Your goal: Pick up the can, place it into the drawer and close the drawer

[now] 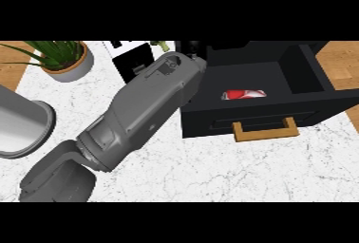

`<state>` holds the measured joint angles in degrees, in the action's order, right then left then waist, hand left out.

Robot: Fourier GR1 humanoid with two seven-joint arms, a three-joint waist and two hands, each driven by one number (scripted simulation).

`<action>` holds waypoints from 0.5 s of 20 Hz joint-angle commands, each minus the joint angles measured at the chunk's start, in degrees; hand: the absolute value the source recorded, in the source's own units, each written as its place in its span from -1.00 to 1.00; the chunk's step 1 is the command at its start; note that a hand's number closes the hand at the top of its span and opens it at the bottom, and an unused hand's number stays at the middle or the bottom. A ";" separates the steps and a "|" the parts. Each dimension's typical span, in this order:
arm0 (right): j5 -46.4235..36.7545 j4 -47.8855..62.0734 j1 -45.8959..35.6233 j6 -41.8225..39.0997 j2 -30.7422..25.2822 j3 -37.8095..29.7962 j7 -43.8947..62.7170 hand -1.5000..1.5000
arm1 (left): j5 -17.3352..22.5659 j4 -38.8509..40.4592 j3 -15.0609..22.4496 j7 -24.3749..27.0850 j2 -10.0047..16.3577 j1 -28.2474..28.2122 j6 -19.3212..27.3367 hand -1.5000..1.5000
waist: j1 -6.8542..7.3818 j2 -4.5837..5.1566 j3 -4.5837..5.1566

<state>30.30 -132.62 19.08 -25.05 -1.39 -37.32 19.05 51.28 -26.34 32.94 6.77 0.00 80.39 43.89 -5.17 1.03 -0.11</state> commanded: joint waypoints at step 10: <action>-7.46 -3.26 -3.85 -1.72 -2.34 -1.77 -5.91 -1.00 | 5.66 0.40 1.22 4.47 0.00 1.11 1.16 -1.00 | 0.38 0.16 0.02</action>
<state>27.78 -132.93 16.98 -25.76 -2.57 -38.12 16.80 55.90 -26.53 34.93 10.34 0.00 80.41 45.66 -5.39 1.17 -0.13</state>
